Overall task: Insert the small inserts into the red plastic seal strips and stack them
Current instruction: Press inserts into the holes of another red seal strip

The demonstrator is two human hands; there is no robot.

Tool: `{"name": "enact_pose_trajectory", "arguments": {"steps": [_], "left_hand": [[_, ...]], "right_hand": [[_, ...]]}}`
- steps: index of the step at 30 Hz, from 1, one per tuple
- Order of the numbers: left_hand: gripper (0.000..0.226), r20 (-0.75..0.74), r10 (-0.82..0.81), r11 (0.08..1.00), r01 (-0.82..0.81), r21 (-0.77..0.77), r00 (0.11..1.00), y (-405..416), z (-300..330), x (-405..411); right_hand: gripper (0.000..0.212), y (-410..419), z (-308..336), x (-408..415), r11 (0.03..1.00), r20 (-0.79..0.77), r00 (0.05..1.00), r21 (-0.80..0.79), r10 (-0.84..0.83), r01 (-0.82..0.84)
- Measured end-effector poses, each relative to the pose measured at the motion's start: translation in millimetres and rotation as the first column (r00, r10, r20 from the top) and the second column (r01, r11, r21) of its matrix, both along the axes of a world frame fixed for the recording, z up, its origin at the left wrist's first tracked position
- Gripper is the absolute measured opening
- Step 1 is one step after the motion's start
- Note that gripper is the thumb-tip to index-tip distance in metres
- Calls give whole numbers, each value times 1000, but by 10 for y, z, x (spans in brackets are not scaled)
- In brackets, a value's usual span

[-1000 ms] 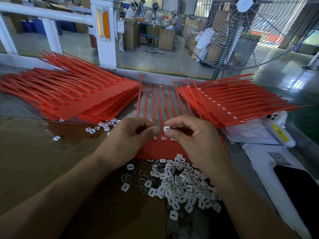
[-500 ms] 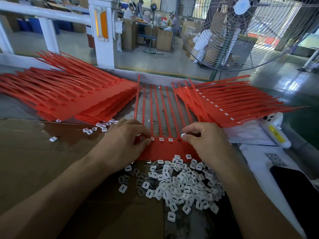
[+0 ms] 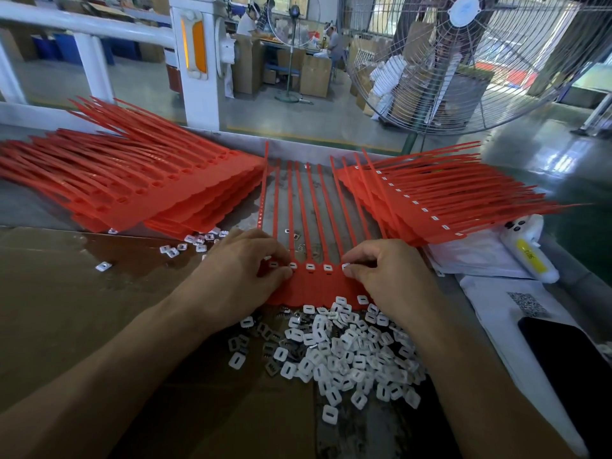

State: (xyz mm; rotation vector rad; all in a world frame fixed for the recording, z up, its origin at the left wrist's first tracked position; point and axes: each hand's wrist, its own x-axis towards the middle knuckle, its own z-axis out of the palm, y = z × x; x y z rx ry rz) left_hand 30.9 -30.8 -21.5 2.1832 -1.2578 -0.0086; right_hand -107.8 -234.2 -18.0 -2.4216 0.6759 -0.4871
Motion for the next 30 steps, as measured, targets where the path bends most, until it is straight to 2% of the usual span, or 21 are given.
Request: {"name": "enact_pose_trajectory", "arguments": {"steps": [14, 18, 24, 30], "left_hand": [[24, -11, -11, 1000, 11, 18, 1000, 2, 2, 17], [23, -13, -7, 1000, 7, 9, 1000, -4, -12, 23], [25, -9, -7, 1000, 7, 23, 1000, -1, -15, 29], [24, -9, 3, 1000, -3, 27, 1000, -6, -8, 17]], "right_hand": [[21, 18, 58, -52, 998, 19, 999, 48, -29, 28], [8, 50, 116, -84, 999, -7, 999, 16, -34, 34], [9, 94, 118, -74, 999, -42, 999, -28, -29, 28], [16, 151, 128, -67, 986, -114, 993, -168, 1, -20]]}}
